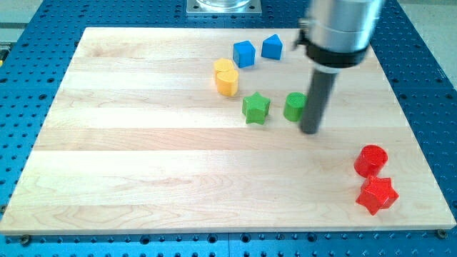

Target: Push the green circle into the green star

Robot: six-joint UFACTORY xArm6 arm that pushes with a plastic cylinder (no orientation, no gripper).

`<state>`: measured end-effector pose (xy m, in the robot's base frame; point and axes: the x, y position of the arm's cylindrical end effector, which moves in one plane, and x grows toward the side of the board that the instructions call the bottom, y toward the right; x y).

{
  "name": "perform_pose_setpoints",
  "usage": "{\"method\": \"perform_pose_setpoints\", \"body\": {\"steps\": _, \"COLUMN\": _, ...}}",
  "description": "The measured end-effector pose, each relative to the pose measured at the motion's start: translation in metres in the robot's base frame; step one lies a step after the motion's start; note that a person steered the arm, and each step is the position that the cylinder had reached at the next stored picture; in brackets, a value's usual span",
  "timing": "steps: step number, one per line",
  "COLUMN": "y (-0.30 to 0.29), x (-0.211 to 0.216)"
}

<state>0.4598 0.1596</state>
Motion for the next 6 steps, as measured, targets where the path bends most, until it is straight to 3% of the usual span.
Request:
{"method": "perform_pose_setpoints", "body": {"steps": 1, "y": 0.078, "x": -0.002}}
{"method": "perform_pose_setpoints", "body": {"steps": 2, "y": 0.064, "x": -0.030}}
{"method": "perform_pose_setpoints", "body": {"steps": 5, "y": -0.044, "x": -0.030}}
{"method": "perform_pose_setpoints", "body": {"steps": 6, "y": -0.033, "x": -0.030}}
